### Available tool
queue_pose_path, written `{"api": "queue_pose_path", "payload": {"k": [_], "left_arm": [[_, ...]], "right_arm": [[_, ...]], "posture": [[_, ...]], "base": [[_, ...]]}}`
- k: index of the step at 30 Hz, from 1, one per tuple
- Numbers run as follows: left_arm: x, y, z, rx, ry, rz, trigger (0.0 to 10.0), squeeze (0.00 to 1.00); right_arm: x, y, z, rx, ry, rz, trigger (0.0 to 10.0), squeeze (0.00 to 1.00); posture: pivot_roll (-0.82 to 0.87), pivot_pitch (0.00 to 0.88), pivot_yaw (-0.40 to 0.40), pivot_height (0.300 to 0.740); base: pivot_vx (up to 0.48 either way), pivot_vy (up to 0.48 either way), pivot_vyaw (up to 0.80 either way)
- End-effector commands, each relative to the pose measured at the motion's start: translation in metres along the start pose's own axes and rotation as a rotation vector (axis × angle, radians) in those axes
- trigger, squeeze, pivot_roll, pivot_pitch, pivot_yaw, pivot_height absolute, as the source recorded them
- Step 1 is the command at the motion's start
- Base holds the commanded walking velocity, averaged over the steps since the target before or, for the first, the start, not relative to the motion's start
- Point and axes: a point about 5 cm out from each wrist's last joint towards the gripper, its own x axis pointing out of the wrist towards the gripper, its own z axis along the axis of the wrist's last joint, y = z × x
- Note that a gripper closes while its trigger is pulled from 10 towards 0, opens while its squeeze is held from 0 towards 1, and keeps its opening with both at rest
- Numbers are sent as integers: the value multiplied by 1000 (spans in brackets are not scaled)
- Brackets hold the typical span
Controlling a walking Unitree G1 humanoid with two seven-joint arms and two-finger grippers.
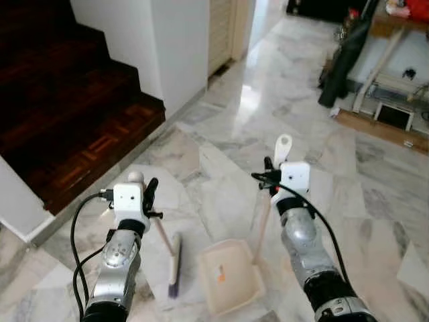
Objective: Sweep floor
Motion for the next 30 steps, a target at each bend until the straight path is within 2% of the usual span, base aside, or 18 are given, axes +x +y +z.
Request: {"api": "queue_pose_path", "payload": {"k": [1,18,30], "left_arm": [[3,1,8,24,-36,1,10000,0],[3,1,9,24,-37,0,10000,0],[3,1,8,25,-37,-8,10000,0]], "right_arm": [[4,3,10,26,-43,0,10000,0],[4,2,9,26,-40,-1,10000,0],[3,3,8,31,-41,-5,10000,0]], "posture": [[42,86,-28,740],[42,84,-29,740],[43,53,-23,740]], "base": [[304,0,0],[299,0,0],[293,0,0]]}}
